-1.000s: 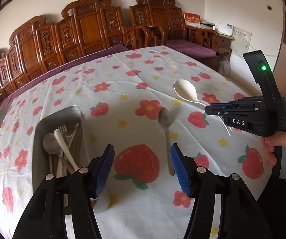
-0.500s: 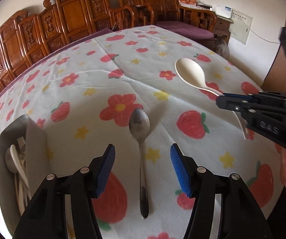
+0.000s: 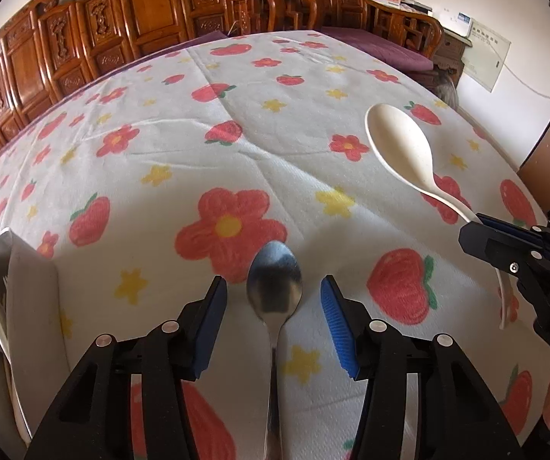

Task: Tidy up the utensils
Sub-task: 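Grasp the metal spoon with the left tool while the right tool holds the ladle, then carry the spoon into the metal tray and open the left tool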

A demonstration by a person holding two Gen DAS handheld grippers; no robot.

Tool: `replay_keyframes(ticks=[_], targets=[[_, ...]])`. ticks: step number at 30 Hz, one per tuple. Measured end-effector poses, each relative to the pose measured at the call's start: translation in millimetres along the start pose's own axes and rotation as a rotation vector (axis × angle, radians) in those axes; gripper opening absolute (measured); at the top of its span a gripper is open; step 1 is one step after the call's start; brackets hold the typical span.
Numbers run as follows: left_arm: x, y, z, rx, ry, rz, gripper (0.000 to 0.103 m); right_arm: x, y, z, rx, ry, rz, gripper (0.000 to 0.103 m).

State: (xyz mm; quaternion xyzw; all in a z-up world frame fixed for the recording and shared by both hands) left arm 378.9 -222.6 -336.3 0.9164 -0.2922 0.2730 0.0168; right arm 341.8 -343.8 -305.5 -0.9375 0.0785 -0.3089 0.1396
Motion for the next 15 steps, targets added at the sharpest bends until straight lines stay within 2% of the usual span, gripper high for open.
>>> replay_keyframes(ticks=[3, 8, 15], targets=[[2.5, 0.0, -1.2, 0.002, 0.013, -0.006, 0.027, 0.3, -0.7, -0.1, 0.003, 0.0, 0.0, 0.012], [-0.1, 0.0, -10.0, 0.008, 0.021, 0.014, 0.026, 0.9, -5.2, -2.9, 0.015, 0.008, 0.001, 0.012], [-4.7, -3.7, -52.5, 0.014, 0.086, 0.025, 0.026, 0.1, -18.4, -7.7, 0.037, 0.018, -0.016, 0.012]])
Point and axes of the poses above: each gripper's, at about its wrist camera, not at the fingertips, and z roughly the way its jaws point, y to its right, x to its top, the point moved 7 cm from there along z, roughly the way its jaws point, and after that the axes turned 13 degrees about z, right-handed, at the moved point
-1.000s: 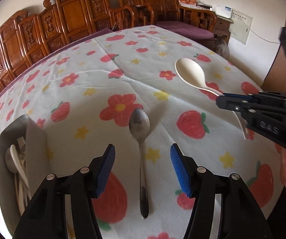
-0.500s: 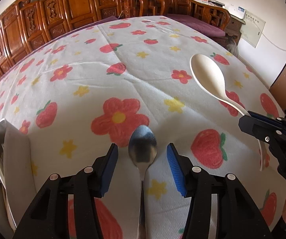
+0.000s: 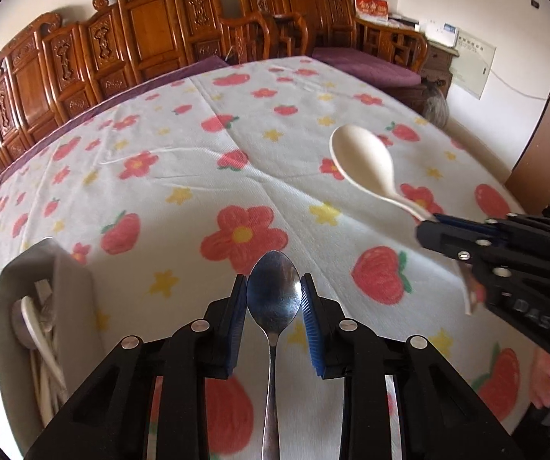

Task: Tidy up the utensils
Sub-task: 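Carry the spoon into the metal tray and open the left tool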

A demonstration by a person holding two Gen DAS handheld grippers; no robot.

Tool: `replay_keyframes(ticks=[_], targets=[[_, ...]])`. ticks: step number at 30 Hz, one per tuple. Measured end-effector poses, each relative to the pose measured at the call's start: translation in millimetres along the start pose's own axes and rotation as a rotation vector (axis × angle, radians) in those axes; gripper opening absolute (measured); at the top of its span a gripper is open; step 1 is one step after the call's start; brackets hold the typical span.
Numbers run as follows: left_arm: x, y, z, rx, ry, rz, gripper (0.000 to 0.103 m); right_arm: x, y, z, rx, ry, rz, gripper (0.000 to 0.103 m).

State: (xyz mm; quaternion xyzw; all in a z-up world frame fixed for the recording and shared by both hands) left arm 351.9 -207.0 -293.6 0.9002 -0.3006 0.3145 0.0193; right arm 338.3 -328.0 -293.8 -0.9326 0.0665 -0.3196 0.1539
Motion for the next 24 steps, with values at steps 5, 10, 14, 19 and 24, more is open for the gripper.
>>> replay_keyframes(ticks=[5, 10, 14, 19, 24], targets=[[3.2, -9.3, -31.4, 0.01, 0.044, -0.017, 0.026, -0.4, -10.2, -5.0, 0.021, 0.008, -0.008, 0.012], [8.2, -24.8, -58.8, 0.038, 0.075, -0.031, 0.026, -2.3, -33.1, -14.8, 0.057, 0.022, -0.03, 0.012], [9.6, -44.1, -75.3, 0.06, 0.09, -0.047, 0.026, -4.9, -56.7, -23.2, 0.095, 0.034, -0.06, 0.012], [9.9, -74.1, -90.9, 0.095, 0.103, -0.071, 0.026, -12.5, -87.3, -31.8, 0.144, 0.035, -0.089, 0.012], [6.0, -103.6, -98.0, 0.113, 0.109, -0.103, 0.026, -21.9, -108.0, -35.4, 0.171, 0.027, -0.107, 0.012]])
Point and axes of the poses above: each gripper's, at about its wrist camera, not at the fingertips, and z roughly the way its jaws point, y to its right, x to its top, the point moved 7 cm from there along z, roughly the way its jaws point, and after that the axes turned 13 degrees about z, right-handed, at the moved point
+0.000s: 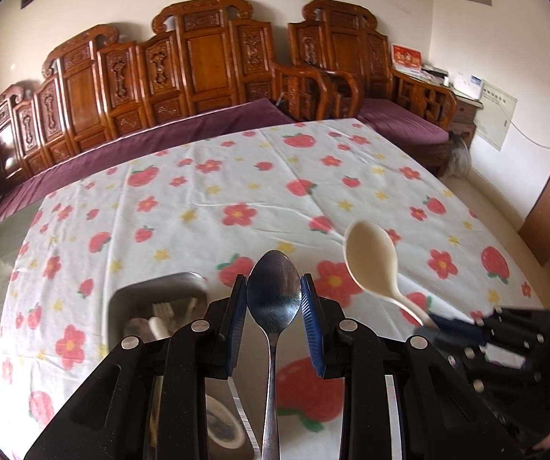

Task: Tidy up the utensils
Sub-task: 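Carry the spoon into the metal tray and open the left tool, then lower the white ladle into the metal tray and open the right tool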

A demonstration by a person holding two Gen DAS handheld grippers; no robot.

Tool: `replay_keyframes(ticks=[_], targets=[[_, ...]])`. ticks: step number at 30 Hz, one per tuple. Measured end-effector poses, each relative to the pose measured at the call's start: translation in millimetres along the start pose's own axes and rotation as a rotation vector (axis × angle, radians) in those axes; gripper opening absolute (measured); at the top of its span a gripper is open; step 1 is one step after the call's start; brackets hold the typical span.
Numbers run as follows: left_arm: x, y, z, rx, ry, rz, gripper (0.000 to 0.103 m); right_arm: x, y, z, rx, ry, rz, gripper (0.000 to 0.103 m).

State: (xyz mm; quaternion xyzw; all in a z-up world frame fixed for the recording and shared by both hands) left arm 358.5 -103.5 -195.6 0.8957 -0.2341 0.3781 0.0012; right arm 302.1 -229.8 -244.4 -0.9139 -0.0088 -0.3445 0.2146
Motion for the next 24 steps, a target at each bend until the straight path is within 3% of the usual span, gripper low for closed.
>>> replay_keyframes(ticks=[6, 12, 24], targets=[[-10.7, -37.7, 8.0, 0.013, -0.024, -0.061, 0.026, -13.7, -20.9, 5.8, 0.007, -0.02, -0.034, 0.012], [-33.5, -69.9, 28.5, 0.034, -0.078, -0.122, 0.026, -18.1, -17.8, 12.4, -0.006, -0.036, -0.03, 0.012], [-86.9, -81.6, 62.5, 0.055, -0.194, -0.154, 0.027, -21.1, -14.5, 16.0, -0.025, -0.039, -0.041, 0.012]])
Point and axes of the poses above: each gripper's, at about its wrist camera, not at the fingertips, and z roughly the way its jaws point, y to its right, x to its top, the point moved 7 cm from there along z, roughly the way its jaws point, and after that the axes turned 13 degrees about z, right-handed, at the moved point
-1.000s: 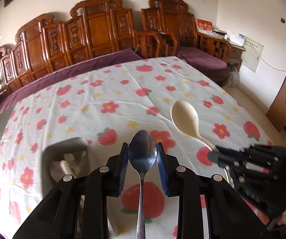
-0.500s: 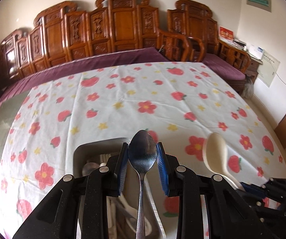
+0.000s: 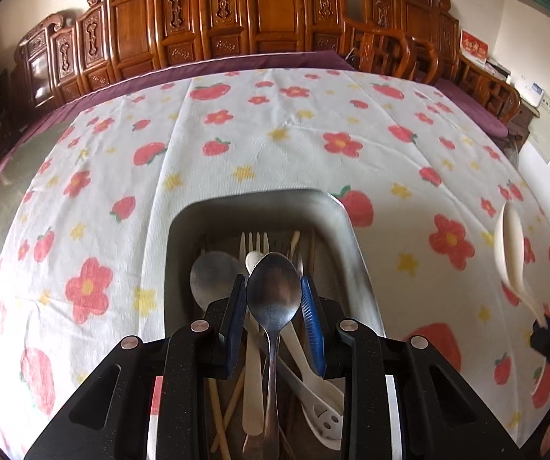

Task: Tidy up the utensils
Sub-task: 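Lower the white ladle into the metal tray and open the right tool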

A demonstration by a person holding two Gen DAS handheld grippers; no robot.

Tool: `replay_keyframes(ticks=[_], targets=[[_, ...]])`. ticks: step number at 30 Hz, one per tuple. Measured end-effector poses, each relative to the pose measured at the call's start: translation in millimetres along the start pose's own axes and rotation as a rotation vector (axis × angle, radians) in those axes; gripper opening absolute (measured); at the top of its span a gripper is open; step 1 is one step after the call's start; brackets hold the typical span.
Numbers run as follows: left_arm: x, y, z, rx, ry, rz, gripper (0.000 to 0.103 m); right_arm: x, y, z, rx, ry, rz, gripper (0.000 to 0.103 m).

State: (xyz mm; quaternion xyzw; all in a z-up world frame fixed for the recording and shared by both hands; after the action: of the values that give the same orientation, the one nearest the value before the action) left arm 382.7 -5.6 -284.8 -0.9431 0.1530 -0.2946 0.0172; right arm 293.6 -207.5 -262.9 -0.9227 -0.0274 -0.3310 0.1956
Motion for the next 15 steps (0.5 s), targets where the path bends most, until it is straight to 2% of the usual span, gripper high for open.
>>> replay_keyframes(ticks=[4, 9, 11, 15], targets=[[-3.5, 2.4, -0.2, -0.003, -0.017, 0.01, 0.027, 0.5, -4.1, -0.5, -0.007, 0.004, -0.019, 0.012], [-4.5, -4.1, -21.5, 0.02, 0.031, 0.021, 0.028, 3.8, -12.6, -4.2, -0.006, 0.012, -0.041, 0.012], [-6.4, -7.8, -34.2, 0.035, 0.058, 0.029, 0.036, 4.3, -21.3, -6.5, -0.001, 0.016, -0.059, 0.012], [-15.0, -15.2, -59.5, 0.075, 0.106, 0.053, 0.038, 6.1, -41.6, -9.2, 0.023, 0.017, -0.083, 0.012]])
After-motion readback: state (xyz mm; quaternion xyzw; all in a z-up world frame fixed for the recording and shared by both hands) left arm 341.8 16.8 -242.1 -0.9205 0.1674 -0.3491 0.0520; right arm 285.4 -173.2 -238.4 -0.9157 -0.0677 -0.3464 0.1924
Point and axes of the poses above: each gripper's, at about its wrist camera, not at the fingertips, and z roughly the way its jaws point, y to its right, x to its top, the point moved 7 cm from there along z, roughly the way its jaws point, and after that the axes turned 13 degrees about z, right-handed, at the moved point
